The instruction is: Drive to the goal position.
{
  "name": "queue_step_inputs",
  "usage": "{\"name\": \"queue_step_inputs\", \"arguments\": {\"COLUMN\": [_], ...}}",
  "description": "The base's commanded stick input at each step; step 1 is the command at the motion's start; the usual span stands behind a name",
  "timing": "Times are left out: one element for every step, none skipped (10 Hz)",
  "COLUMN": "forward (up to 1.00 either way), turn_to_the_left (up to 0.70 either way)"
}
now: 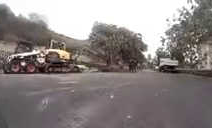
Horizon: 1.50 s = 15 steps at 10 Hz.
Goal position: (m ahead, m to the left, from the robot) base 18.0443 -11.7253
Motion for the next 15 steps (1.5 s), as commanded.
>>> {"name": "queue_step_inputs", "arguments": {"forward": [1.0, 1.0, 1.0, 1.0, 1.0, 1.0, 1.0, 1.0, 1.0, 1.0, 1.0, 1.0, 1.0, 1.0, 1.0], "turn_to_the_left": [-0.02, -0.07, -0.13, -0.19, -0.24, 0.0, 0.0, 0.0, 0.0, 0.0, 0.0, 0.0, 0.0, 0.0, 0.0]}}
